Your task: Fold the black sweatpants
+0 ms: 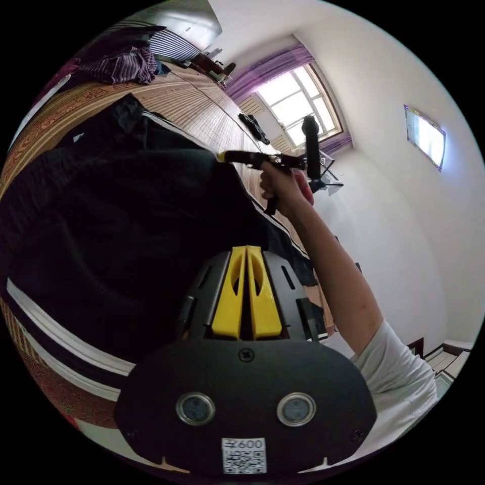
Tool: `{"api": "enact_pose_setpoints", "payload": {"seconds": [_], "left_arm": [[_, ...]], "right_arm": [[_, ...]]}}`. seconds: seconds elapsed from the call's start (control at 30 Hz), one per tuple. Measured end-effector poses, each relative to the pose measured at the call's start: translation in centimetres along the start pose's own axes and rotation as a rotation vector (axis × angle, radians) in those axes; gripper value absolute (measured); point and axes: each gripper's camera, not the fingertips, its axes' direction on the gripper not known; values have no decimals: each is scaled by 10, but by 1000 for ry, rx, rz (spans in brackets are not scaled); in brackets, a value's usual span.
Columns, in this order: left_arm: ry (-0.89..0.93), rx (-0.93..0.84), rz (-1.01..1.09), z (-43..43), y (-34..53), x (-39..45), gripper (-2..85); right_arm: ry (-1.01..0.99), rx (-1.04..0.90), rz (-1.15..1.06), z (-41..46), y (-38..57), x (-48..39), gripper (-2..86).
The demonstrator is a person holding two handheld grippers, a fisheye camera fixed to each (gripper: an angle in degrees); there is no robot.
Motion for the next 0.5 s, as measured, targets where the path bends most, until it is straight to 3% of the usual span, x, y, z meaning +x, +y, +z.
{"api": "enact_pose_setpoints", "payload": {"seconds": [0.03,0.13,0.2,0.23,0.3,0.4,0.5], "left_arm": [[-59,-24,-18,6,-5,-6,2],[-238,-141,-43,32,-19,-19,3],[-238,-140,-7,34,-20,-19,3],[-239,-135,-7,33,-20,-21,3],[-236,-136,-6,31,-21,-25,3],[-223,-147,-33,28,-26,-34,3],[-233,-145,-36,24,-27,-37,3]], "right_arm": [[76,113,-45,-11,5,-10,3],[155,183,-72,-36,0,-4,21],[177,209,103,-54,2,32,23],[116,235,199,-71,10,58,8],[-94,297,126,-92,29,78,5],[-159,157,2,-91,41,82,26],[53,-20,-60,-62,38,70,40]]}}
